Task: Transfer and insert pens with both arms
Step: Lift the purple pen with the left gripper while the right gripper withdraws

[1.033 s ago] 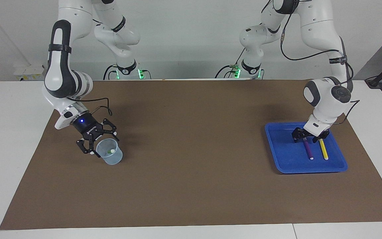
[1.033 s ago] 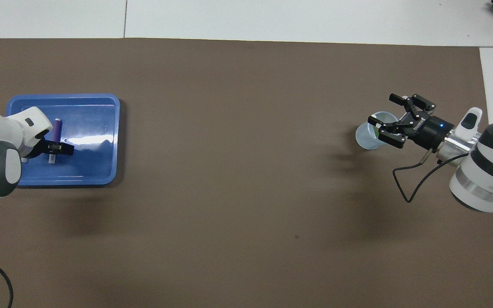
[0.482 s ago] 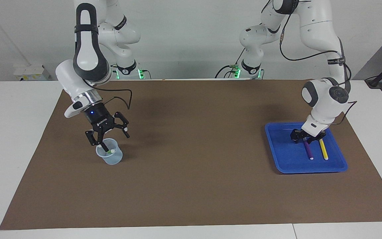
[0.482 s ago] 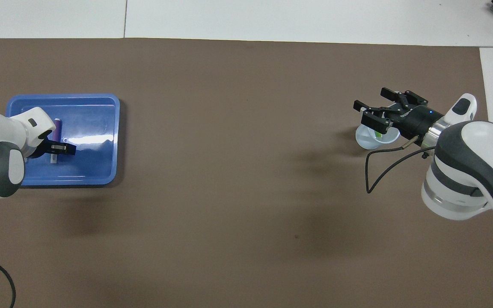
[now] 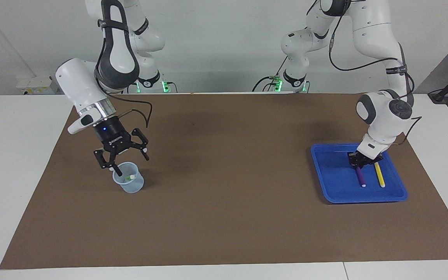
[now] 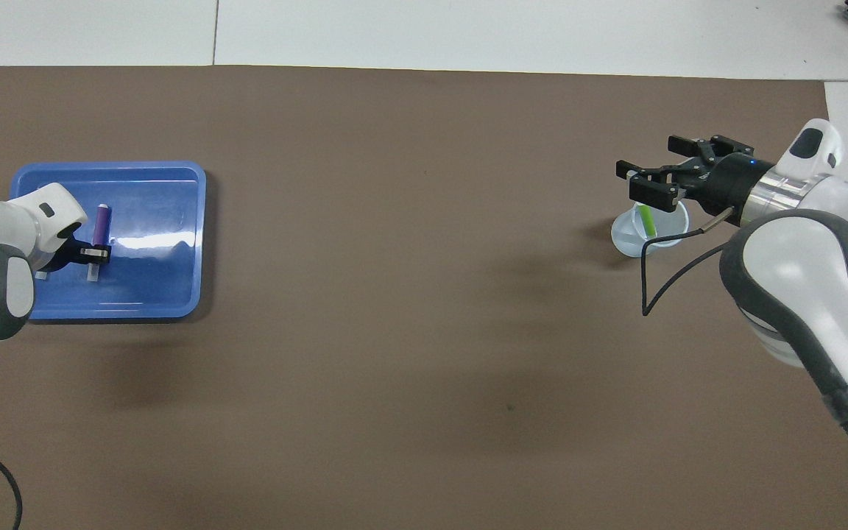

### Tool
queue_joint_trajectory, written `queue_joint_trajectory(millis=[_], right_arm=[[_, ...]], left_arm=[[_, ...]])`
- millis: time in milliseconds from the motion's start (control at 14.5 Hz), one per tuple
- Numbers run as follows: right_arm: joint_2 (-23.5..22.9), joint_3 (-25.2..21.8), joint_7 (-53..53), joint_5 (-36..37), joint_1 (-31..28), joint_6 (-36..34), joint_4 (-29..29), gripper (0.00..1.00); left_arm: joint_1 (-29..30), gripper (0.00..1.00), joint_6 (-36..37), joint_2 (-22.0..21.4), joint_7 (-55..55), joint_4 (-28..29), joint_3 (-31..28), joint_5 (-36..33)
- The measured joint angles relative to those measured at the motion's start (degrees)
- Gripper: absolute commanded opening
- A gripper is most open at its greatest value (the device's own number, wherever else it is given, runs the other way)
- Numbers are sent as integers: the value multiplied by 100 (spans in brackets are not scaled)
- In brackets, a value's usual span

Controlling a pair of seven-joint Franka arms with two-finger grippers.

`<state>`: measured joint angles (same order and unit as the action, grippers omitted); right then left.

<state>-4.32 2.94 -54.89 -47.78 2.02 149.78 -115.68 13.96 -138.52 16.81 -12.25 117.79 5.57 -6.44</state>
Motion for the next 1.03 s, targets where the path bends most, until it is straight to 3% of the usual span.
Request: queue_joint_trajectory(millis=[482, 1033], right_arm=[[218, -20, 3161, 3260, -7, -1865, 869, 100], [649, 98, 6185, 4446, 530, -3992, 1354, 100]], left_arm=[[-5, 0, 46, 16, 7, -46, 40, 5], [-509, 0, 1594, -191, 758, -895, 178, 564]])
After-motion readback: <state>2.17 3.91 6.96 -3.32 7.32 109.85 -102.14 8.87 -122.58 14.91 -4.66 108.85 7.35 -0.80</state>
